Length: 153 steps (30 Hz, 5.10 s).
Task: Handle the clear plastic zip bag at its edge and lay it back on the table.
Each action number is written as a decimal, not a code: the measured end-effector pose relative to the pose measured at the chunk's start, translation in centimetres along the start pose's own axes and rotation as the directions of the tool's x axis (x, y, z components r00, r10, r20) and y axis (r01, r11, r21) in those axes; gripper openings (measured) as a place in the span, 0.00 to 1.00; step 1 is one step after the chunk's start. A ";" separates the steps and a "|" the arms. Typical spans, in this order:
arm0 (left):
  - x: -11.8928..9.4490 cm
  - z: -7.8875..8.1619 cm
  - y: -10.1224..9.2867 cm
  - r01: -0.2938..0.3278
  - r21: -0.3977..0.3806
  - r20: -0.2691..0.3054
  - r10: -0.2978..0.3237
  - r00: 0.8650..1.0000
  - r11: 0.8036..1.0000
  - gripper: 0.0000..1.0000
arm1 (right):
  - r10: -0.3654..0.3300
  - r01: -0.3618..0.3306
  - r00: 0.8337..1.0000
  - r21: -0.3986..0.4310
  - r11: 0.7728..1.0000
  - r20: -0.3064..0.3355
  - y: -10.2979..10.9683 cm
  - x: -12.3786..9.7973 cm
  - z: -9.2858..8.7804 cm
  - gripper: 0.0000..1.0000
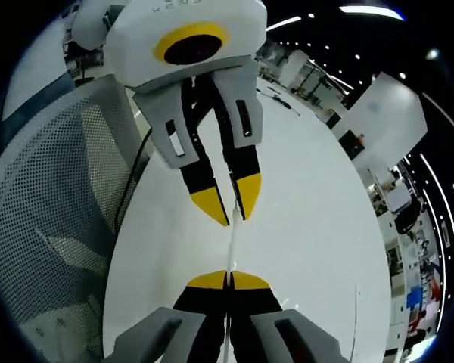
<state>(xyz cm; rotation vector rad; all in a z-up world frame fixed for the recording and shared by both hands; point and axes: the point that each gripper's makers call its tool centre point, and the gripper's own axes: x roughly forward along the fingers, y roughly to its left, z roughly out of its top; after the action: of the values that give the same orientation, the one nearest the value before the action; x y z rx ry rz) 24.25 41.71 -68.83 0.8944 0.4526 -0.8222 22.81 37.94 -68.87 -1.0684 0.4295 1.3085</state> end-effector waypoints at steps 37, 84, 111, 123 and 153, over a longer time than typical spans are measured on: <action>-0.7 1.8 -0.6 0.050 0.054 -0.012 -0.049 0.999 0.997 0.00 | 0.000 0.007 0.996 -0.075 0.997 0.090 -0.3 0.0 3.9 0.02; -0.1 1.3 -1.3 0.084 0.039 -0.026 -0.083 0.996 0.996 0.00 | -0.006 0.006 0.999 -0.002 1.000 0.035 0.2 -0.5 1.4 0.00; -0.5 1.4 -1.9 0.086 0.048 -0.038 -0.084 0.996 0.995 0.00 | -0.058 0.055 0.998 0.086 0.995 0.030 0.6 -1.7 -0.5 0.00; -0.6 1.9 -1.9 0.086 0.051 -0.040 -0.084 0.996 0.995 0.00 | -0.072 0.069 0.997 0.103 0.992 0.018 0.8 -2.7 -1.1 0.00; -0.7 0.8 -1.5 0.082 0.040 -0.062 -0.080 0.995 0.996 0.00 | -0.083 0.082 0.997 0.123 0.989 0.001 0.5 -2.8 -2.3 0.00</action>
<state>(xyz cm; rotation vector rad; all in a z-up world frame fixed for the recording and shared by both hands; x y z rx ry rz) 22.62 40.81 -68.67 0.9474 0.5287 -0.8834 22.31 34.38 -68.00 -0.9696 0.4504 1.1963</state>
